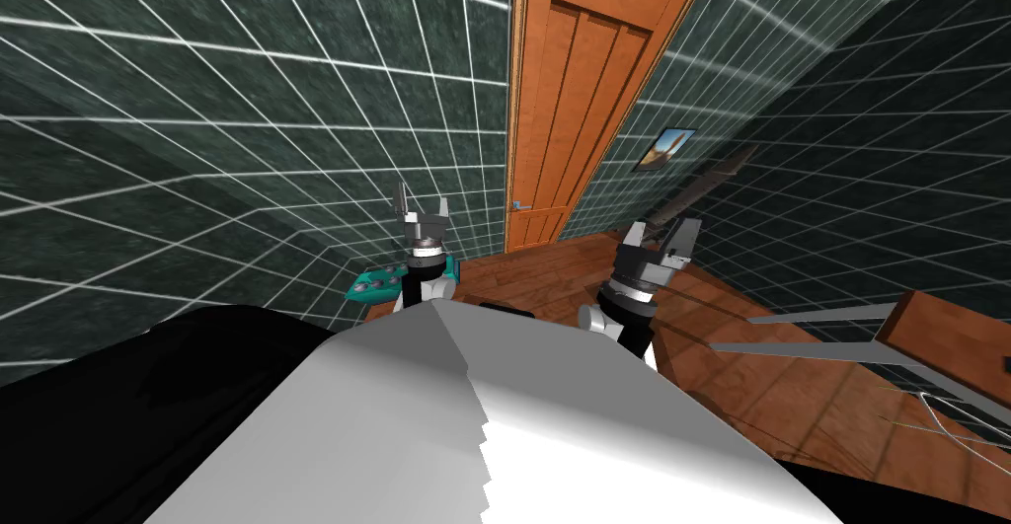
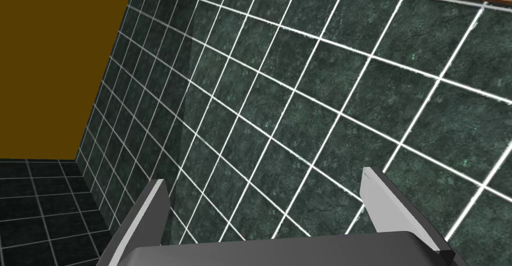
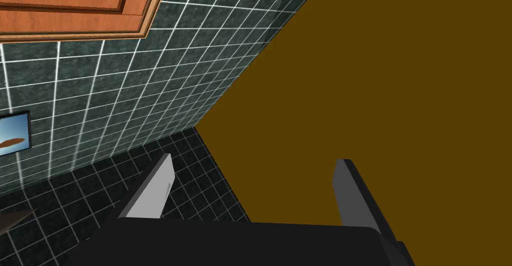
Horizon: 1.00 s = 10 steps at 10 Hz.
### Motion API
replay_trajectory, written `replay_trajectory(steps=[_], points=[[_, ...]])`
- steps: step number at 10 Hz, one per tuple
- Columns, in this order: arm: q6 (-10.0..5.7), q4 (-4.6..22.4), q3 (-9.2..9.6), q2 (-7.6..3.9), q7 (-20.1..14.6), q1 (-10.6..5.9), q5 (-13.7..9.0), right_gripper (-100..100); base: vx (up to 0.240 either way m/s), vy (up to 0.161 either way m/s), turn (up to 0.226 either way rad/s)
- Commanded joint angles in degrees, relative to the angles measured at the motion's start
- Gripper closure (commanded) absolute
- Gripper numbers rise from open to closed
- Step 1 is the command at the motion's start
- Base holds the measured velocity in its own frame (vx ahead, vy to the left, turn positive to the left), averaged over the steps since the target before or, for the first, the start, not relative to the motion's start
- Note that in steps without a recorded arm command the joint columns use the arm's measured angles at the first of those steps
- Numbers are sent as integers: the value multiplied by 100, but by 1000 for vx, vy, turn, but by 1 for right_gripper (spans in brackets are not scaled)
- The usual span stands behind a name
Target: Pull the door open
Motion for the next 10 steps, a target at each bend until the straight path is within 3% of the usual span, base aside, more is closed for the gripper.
replay_trajectory(steps=[1,9,10], points=[[-20,160,-13,-27,-19,-56,-13,-100,25,0,84],[-190,1478,-129,-221,-185,-535,-123,-100,73,-12,123],[-190,1540,-129,-221,-185,-535,-123,-100,56,-12,40]])
